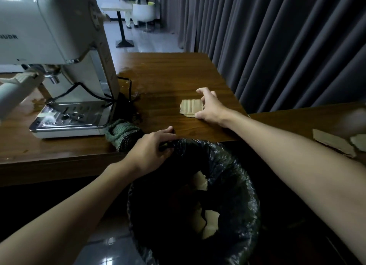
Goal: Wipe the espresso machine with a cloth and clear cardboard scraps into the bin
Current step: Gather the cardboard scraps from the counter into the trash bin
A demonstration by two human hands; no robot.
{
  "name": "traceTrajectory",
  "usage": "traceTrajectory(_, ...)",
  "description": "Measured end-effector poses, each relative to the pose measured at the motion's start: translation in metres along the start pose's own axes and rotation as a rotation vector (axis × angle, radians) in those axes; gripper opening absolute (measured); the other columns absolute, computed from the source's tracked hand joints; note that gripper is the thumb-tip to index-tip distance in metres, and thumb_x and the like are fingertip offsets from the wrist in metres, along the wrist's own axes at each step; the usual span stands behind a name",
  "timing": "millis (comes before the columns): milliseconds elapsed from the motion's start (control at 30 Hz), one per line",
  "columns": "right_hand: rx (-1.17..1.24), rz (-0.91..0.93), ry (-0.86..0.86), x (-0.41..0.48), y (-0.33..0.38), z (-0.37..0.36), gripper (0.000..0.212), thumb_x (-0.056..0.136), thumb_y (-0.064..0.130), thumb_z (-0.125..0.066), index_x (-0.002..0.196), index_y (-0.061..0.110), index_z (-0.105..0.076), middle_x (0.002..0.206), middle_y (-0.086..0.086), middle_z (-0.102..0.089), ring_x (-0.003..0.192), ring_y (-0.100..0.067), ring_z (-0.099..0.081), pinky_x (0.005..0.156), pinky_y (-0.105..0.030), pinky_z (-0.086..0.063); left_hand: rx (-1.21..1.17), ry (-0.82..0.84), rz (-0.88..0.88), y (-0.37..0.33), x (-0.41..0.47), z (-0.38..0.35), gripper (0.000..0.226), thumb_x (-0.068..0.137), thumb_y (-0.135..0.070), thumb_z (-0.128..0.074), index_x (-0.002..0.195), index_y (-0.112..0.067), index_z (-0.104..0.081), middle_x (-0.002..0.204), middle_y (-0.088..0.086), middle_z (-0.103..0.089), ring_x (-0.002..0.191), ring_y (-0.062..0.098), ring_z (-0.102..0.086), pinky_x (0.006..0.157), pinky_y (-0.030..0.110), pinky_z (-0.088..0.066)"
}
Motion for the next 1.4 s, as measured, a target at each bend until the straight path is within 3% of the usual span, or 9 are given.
traceTrajectory(200, 0.142, -0.091, -0.090, -0.040, -0.007, 0.014, 0.042, 0.081, 0.000, -0.057, 0.118, 0.020, -0.056, 0.101, -0.004, -0.061, 0.077, -0.010, -0.056, 0.052, -0.017, -0.047, -0.028, 0.023, -0.012, 0.004, 0.004, 0.000, 0.043, 0.089, -0.014, -0.067, 0.131, -0.024, -0.064, 0.152, 0.001, -0.044, 0.139, 0.019, -0.043, 0.110, 0.043, -0.042)
traceTrajectory(367, 0.401, -0.114, -0.161, -0.090, -0.016, 0.042, 0.039, 0.079, -0.003, -0.058, 0.111, 0.018, -0.062, 0.102, -0.016, -0.066, 0.084, -0.024, -0.065, 0.068, -0.039, -0.056, -0.117, 0.027, -0.036, -0.008, 0.020, -0.001, 0.040, 0.090, -0.011, -0.066, 0.131, -0.012, -0.063, 0.142, 0.007, -0.056, 0.138, 0.017, -0.045, 0.114, 0.041, -0.038)
traceTrajectory(433, 0.499, -0.105, -0.186, -0.115, -0.017, 0.056, 0.038, 0.080, -0.008, -0.058, 0.110, 0.015, -0.062, 0.099, -0.016, -0.065, 0.078, -0.020, -0.064, 0.063, -0.034, -0.055, -0.110, 0.033, -0.059, -0.021, 0.028, -0.006, 0.042, 0.091, -0.014, -0.066, 0.133, -0.015, -0.061, 0.141, 0.002, -0.057, 0.135, 0.017, -0.048, 0.113, 0.033, -0.038)
traceTrajectory(533, 0.559, -0.101, -0.176, -0.155, -0.018, 0.073, 0.036, 0.084, -0.007, -0.060, 0.114, 0.013, -0.061, 0.099, -0.013, -0.068, 0.083, -0.012, -0.066, 0.075, -0.028, -0.054, -0.099, 0.084, -0.135, -0.048, 0.040, -0.017, 0.043, 0.093, -0.018, -0.065, 0.135, -0.018, -0.059, 0.141, -0.001, -0.057, 0.134, 0.017, -0.049, 0.111, 0.032, -0.039)
traceTrajectory(833, 0.420, -0.135, -0.285, -0.254, -0.021, 0.110, 0.034, 0.085, -0.002, -0.066, 0.115, 0.014, -0.063, 0.102, -0.007, -0.072, 0.087, -0.008, -0.068, 0.076, -0.024, -0.055, -0.075, 0.252, -0.381, -0.120, 0.062, -0.060, 0.039, 0.091, -0.017, -0.065, 0.129, -0.024, -0.064, 0.129, -0.006, -0.065, 0.123, 0.014, -0.057, 0.097, 0.022, -0.040)
traceTrajectory(1000, 0.240, -0.154, -0.157, -0.283, -0.025, 0.114, 0.032, 0.086, 0.009, -0.071, 0.117, 0.015, -0.067, 0.109, 0.000, -0.072, 0.101, -0.010, -0.068, 0.087, -0.024, -0.055, -0.114, 0.329, -0.457, -0.149, 0.065, -0.077, 0.036, 0.091, -0.011, -0.064, 0.125, -0.021, -0.067, 0.121, -0.005, -0.069, 0.115, 0.013, -0.062, 0.103, 0.035, -0.048)
traceTrajectory(1167, 0.105, -0.229, -0.542, -0.296, -0.067, 0.141, 0.020, 0.091, 0.012, -0.065, 0.110, 0.011, -0.071, 0.104, -0.006, -0.072, 0.101, -0.023, -0.066, 0.090, -0.028, -0.050, -0.100, 0.435, -0.548, -0.172, 0.066, -0.092, 0.034, 0.092, -0.011, -0.063, 0.125, -0.020, -0.065, 0.126, -0.002, -0.066, 0.120, 0.016, -0.059, 0.105, 0.039, -0.045)
traceTrajectory(1300, -0.103, -0.452, -0.594, -0.307, -0.123, 0.152, 0.037, 0.098, 0.014, -0.051, 0.135, 0.014, -0.054, 0.132, -0.003, -0.057, 0.115, -0.019, -0.058, 0.093, -0.024, -0.045, -0.022, 0.493, -0.592, -0.184, 0.070, -0.108, 0.035, 0.094, -0.012, -0.063, 0.128, -0.019, -0.062, 0.144, 0.001, -0.053, 0.136, 0.018, -0.047, 0.113, 0.040, -0.037)
traceTrajectory(1400, -0.150, -0.522, -0.486, -0.309, -0.149, 0.147, 0.048, 0.101, 0.019, -0.044, 0.148, 0.019, -0.038, 0.136, 0.002, -0.050, 0.091, 0.001, -0.055, 0.079, -0.009, -0.042, 0.026, 0.538, -0.613, -0.189, 0.074, -0.120, 0.039, 0.094, -0.014, -0.063, 0.132, -0.022, -0.060, 0.153, -0.003, -0.043, 0.141, 0.016, -0.040, 0.116, 0.040, -0.033)
Point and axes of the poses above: each hand's wrist, its own x-axis towards the middle knuckle, its own z-axis out of the back of the hand, y = z × x, the point moved 5 cm from there along x, towards the middle knuckle
